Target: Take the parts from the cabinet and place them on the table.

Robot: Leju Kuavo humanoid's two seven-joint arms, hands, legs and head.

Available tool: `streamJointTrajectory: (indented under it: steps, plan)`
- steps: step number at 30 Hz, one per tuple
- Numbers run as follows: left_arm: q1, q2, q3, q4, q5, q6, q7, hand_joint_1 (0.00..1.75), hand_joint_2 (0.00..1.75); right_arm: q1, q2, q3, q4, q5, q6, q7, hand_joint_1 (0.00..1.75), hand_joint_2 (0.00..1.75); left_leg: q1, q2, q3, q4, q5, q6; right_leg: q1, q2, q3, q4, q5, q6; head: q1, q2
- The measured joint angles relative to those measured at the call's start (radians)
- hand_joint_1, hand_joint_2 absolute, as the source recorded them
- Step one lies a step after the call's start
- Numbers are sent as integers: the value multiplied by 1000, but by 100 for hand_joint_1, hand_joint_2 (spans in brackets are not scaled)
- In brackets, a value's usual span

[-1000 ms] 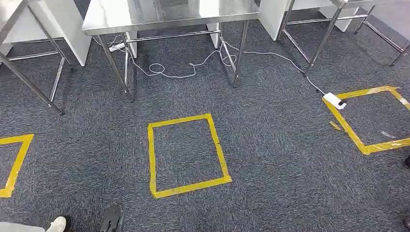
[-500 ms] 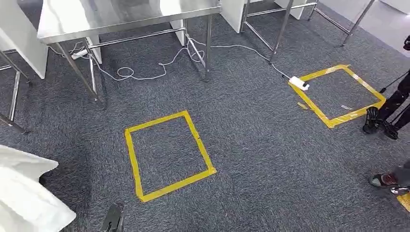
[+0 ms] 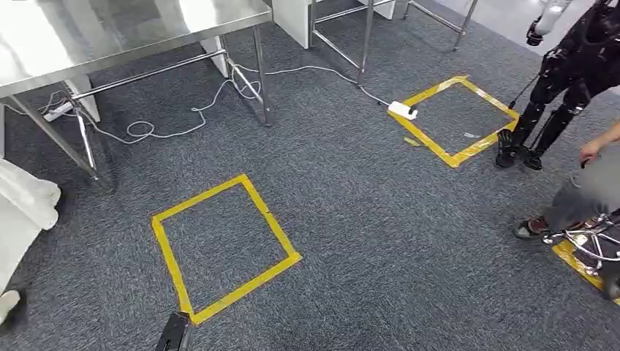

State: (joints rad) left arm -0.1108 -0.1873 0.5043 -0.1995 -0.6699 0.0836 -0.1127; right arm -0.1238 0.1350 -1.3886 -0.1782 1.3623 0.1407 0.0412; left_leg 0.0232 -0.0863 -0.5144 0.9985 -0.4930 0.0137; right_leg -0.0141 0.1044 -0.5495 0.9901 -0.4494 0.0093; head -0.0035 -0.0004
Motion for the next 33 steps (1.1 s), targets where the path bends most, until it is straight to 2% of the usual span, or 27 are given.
streamJointTrajectory:
  steps: [2,3,4,5,6,8,9,10,12,13,14,15,16,18,19,20,21,22,23,24,25,26,28,29,30,31,33]
  plan:
    - [4,0,-3,1,-11,-20,41,0,0,1,0,2,0,0,5,0,0,0,-6,17,-6,0,-5,2,-7,19,-19,-4,11,16,-1,0]
    - [8,0,-6,2,-20,-26,67,0,0,4,0,4,0,0,6,0,0,0,-10,27,-8,-1,-1,8,-12,30,-23,-9,17,26,-3,0]
    - [10,-2,-8,3,-31,-29,95,0,0,7,-2,5,0,0,6,0,0,0,-3,43,-7,-16,10,22,-2,27,-36,-6,17,32,0,0]
    - [11,-3,-10,4,-40,-28,123,0,0,8,-1,7,0,-1,4,0,0,0,-4,56,-8,-20,16,31,-4,-35,-48,18,1,30,0,0]
    - [17,-3,-13,4,-43,-26,145,0,0,5,0,8,0,-1,2,3,0,0,-6,71,-11,-20,17,36,-2,-74,-78,77,-37,22,8,0]
    - [31,-3,-18,7,-50,-21,180,0,0,1,1,10,0,-2,0,3,0,0,-11,104,-15,-20,17,37,-5,-92,-148,231,-106,16,9,0]
    - [36,-2,-19,8,-51,-21,192,0,0,1,1,11,0,-4,-1,3,0,0,-12,120,-16,-19,17,37,-6,-92,-170,289,-124,19,11,0]
    - [39,-1,-23,9,-51,-25,209,0,0,3,1,12,0,-6,-2,6,0,0,-12,134,-17,-19,17,37,-8,-93,-171,305,-124,26,12,0]
    - [43,2,-23,10,-52,-43,248,0,0,6,0,13,0,-8,-3,11,0,0,-12,159,-17,-19,17,36,-9,-101,-102,207,-85,46,15,0]
    - [43,3,-23,10,-52,-57,271,0,0,6,0,14,0,-10,-3,16,0,0,-12,172,-15,-19,17,35,-12,-119,-40,102,-52,56,13,0]
    - [43,3,-23,10,-54,-67,293,0,0,5,0,15,0,-10,-3,19,0,0,-16,181,-11,-17,15,30,-14,-169,15,11,-31,59,15,0]
    - [45,5,-24,11,-60,-70,308,0,0,2,2,17,0,-12,0,22,0,0,-25,191,-11,-16,11,22,-3,-197,23,-8,-33,47,16,0]
    - [45,5,-24,12,-64,-70,315,0,0,1,1,17,0,-14,0,24,0,0,-26,198,-9,-15,11,18,2,-178,23,-9,-27,37,13,0]
    - [45,6,-24,13,-71,-72,326,0,0,6,2,17,0,-16,2,29,0,0,-23,214,-5,-17,11,11,2,-158,7,-6,-28,30,11,0]
    - [45,6,-24,13,-72,-79,327,0,0,7,2,17,0,-16,2,33,0,0,-21,222,-4,-15,8,3,-4,-147,7,-10,-24,20,11,0]
    - [43,8,-25,13,-74,-86,330,0,0,8,4,17,1,-16,2,37,0,0,-13,173,-11,2,-11,-9,-17,-135,19,-12,-19,10,11,0]
    - [44,10,-25,13,-74,-89,330,0,0,7,5,17,1,-16,2,38,0,0,-11,129,-28,43,-48,-9,-17,-127,15,-11,-14,1,8,0]
    - [47,10,-25,14,-74,-94,331,0,0,4,3,17,1,-16,2,39,0,0,-11,101,-62,124,-99,-9,-15,-116,11,-11,-12,-5,6,0]
    - [52,10,-25,15,-74,-94,333,0,0,3,3,17,1,-16,2,39,0,0,-11,91,-97,208,-139,-9,-12,-102,8,-11,-11,-7,6,0]
    - [56,11,-25,16,-74,-94,334,0,0,4,3,18,1,-16,3,39,0,0,-11,87,-130,282,-165,-9,-9,-87,7,-10,-9,-9,6,0]
    - [58,11,-25,16,-74,-94,334,0,0,6,4,18,1,-16,3,39,0,0,-11,87,-144,312,-167,-9,-9,-75,7,-10,-9,-9,7,0]
    - [59,11,-25,16,-74,-94,334,0,0,9,4,18,1,-16,3,39,0,0,-11,87,-138,295,-140,-7,-8,-59,8,-9,-9,-9,7,0]
    - [58,12,-26,16,-79,-98,341,0,0,9,4,18,1,-17,3,42,0,0,-8,79,-77,160,-51,-3,-9,-31,11,-5,-9,-9,6,0]
    - [58,13,-26,16,-85,-105,352,0,0,8,5,18,1,-18,5,45,0,0,-1,39,-31,59,1,-1,-9,-14,11,-2,-9,-8,5,0]
    - [59,14,-26,18,-88,-105,367,0,0,6,6,18,1,-18,5,50,0,0,1,-9,-16,28,-7,2,-1,-4,6,2,-9,-5,6,0]
    - [59,14,-26,19,-92,-105,381,0,0,3,6,18,1,-18,5,51,0,0,2,-2,-11,5,-10,1,1,9,-3,8,-9,0,7,0]
    - [58,13,-26,19,-91,-117,416,0,0,8,6,22,1,-18,11,52,0,0,-7,15,-18,14,-9,6,-6,27,-18,3,2,17,6,0]
